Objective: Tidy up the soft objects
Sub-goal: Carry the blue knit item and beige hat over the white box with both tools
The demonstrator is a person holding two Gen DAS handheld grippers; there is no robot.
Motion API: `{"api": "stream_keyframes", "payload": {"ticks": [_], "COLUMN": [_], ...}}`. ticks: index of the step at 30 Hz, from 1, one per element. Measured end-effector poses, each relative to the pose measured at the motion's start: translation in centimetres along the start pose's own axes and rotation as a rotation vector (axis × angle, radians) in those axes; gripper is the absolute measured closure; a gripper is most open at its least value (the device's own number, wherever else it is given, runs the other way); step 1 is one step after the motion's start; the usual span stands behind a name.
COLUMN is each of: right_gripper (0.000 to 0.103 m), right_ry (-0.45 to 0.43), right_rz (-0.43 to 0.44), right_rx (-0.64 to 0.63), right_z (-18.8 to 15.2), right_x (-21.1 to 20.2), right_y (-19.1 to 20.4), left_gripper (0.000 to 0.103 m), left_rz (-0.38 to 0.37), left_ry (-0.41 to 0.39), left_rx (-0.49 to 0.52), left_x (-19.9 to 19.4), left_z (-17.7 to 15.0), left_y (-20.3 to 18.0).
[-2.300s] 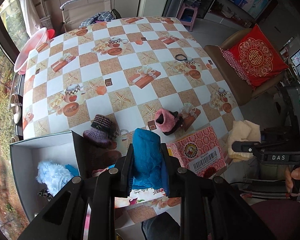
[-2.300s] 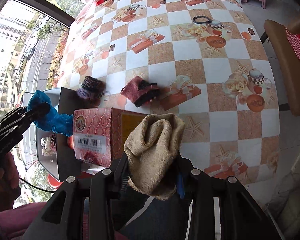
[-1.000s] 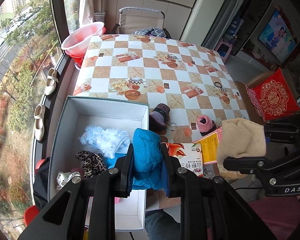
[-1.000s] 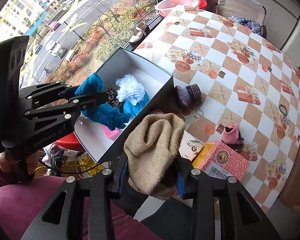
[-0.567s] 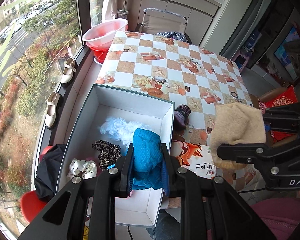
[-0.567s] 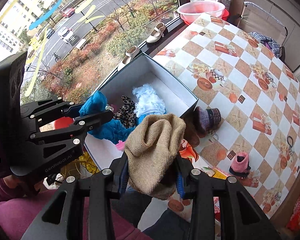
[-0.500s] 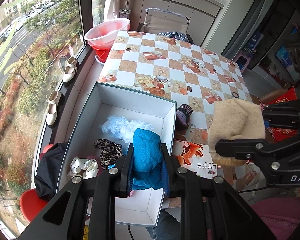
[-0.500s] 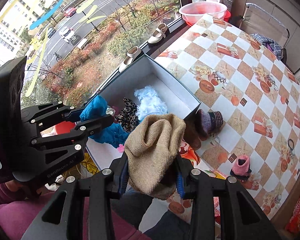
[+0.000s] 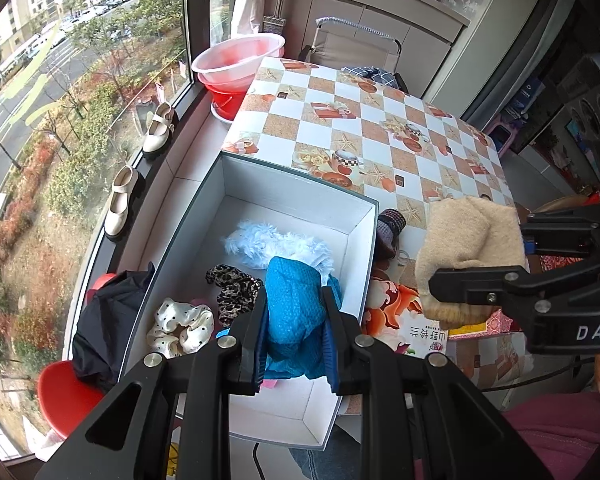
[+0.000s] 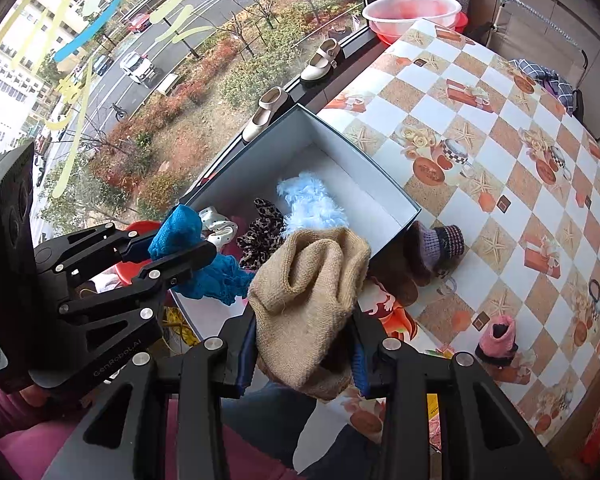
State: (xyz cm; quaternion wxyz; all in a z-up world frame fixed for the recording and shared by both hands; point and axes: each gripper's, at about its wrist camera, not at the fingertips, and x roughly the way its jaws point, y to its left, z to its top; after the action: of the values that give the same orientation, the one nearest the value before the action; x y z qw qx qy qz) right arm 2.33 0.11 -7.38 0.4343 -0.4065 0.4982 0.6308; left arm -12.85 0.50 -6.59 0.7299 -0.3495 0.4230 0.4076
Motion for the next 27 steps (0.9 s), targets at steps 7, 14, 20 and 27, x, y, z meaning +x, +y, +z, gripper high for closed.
{"api": "stream_keyframes", "payload": {"ticks": [7,14,20,27], "right_gripper": [0.063,0.063,0.064,0.063], "right_ry": [0.028,0.057,0.079,0.097], "right_rz": [0.018,0.019,0.012,0.007], "right_rx": [0.031,-0.015,-0.047,-0.067], "right_z": [-0.1,0.5,1.1,1.6], "right_x": [1.1,2.3,3.1,3.8], "right_y": [-0.5,0.4,0.9,1.4], "left_gripper": [0.078,0.078,0.078,0.078], "left_rz": [0.021,0.074,0.079,0.074], "left_ry": [0.025,0.048,0.074,0.093], "left_rx": [-0.071,-0.105,-0.122,-0.130], "left_x": [0.8,2.0,2.9,3.7], "left_z": [-1.0,-1.7,-2.1,-2.2], "left_y": [1.7,2.8,3.5,3.7]}}
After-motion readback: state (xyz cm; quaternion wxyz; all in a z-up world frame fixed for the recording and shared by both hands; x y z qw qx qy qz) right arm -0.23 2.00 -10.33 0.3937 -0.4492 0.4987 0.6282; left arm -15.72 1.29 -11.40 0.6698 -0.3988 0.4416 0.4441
